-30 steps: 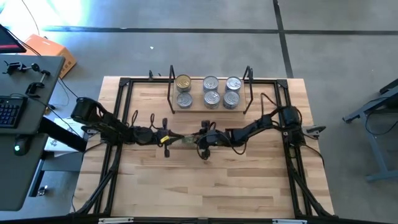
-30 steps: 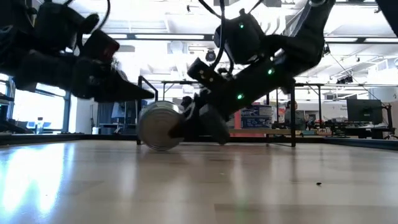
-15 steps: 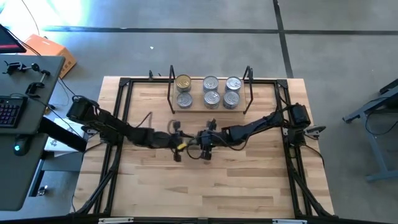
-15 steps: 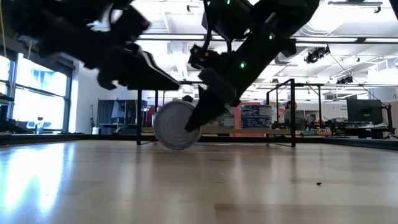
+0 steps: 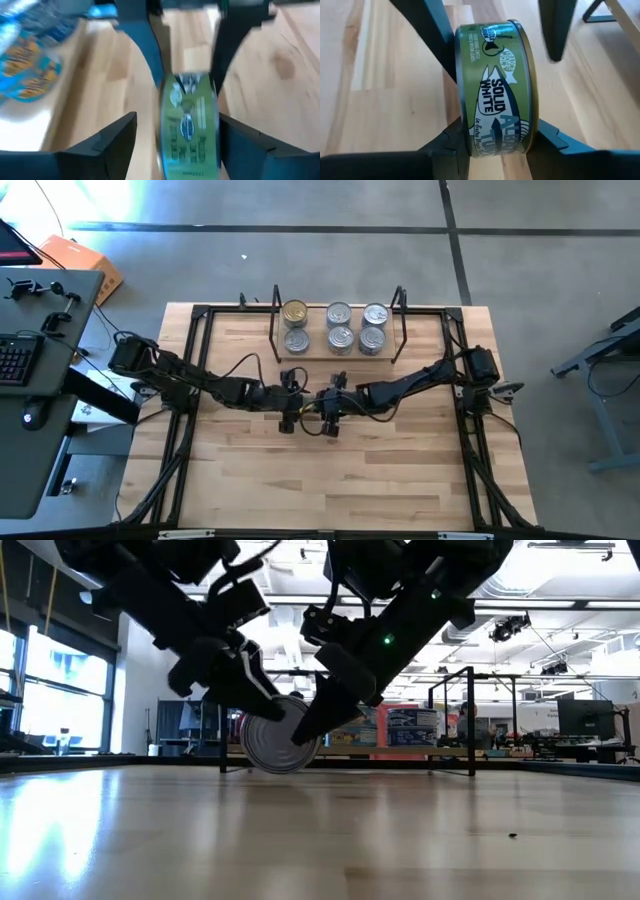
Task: Stack canned seafood by type on shelf
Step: Stack the green tuna can on top of the other green tuna can on the shelf
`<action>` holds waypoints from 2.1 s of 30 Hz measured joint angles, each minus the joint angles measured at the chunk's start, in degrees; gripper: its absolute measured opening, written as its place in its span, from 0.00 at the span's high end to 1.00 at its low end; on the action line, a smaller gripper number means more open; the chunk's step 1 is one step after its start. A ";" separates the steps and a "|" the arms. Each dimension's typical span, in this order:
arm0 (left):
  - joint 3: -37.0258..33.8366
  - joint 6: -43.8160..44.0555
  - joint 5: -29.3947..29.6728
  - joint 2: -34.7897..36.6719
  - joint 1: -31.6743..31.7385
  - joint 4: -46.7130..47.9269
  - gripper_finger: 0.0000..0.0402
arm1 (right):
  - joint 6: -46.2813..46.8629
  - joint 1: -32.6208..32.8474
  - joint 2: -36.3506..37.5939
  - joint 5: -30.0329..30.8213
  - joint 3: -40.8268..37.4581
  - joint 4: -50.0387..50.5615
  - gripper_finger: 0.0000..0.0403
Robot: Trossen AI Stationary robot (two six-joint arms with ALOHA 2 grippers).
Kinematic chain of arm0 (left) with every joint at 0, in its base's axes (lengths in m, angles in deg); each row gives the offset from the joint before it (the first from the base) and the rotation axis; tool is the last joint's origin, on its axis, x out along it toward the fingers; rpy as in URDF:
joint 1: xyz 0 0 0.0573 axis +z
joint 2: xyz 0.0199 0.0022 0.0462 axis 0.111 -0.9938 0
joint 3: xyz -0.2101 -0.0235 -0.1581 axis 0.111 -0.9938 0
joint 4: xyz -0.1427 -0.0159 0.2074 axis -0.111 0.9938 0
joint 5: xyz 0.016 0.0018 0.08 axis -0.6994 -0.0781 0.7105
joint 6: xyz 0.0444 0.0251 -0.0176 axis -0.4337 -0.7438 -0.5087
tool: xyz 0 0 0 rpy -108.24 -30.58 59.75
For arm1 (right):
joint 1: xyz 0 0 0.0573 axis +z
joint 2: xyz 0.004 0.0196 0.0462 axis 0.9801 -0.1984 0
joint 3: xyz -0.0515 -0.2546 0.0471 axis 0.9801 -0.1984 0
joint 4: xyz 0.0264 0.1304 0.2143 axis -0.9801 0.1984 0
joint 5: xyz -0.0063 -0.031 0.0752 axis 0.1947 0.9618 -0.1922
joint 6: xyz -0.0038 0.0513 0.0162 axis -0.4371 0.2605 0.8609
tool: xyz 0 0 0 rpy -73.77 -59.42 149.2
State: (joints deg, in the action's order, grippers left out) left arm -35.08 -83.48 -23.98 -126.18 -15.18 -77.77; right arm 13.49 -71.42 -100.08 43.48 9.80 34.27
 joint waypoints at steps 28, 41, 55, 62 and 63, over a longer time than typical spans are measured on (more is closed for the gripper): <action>-22.31 1.97 1.84 -0.16 -7.75 -45.75 0.70 | -0.78 5.49 2.99 3.88 -25.48 -42.44 0.50; -23.90 -5.83 -4.70 -0.09 -8.26 -63.01 0.70 | -12.67 7.38 2.99 1.72 -21.24 -53.11 0.50; -23.89 -3.81 -6.51 -0.09 -8.55 -65.25 0.69 | -18.03 9.09 2.99 2.19 -15.34 -50.52 0.62; -23.85 -0.15 3.54 1.06 -8.58 -58.65 0.43 | -11.81 9.05 3.44 10.75 -15.22 -38.10 0.70; -23.85 0.62 4.64 1.63 -8.57 -56.97 0.40 | -9.72 8.88 3.73 10.75 -14.70 -33.96 0.70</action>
State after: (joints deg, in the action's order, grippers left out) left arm -58.93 -82.85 -19.33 -124.55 -23.75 -134.73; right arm 3.77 -62.54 -96.34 54.22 -4.90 0.31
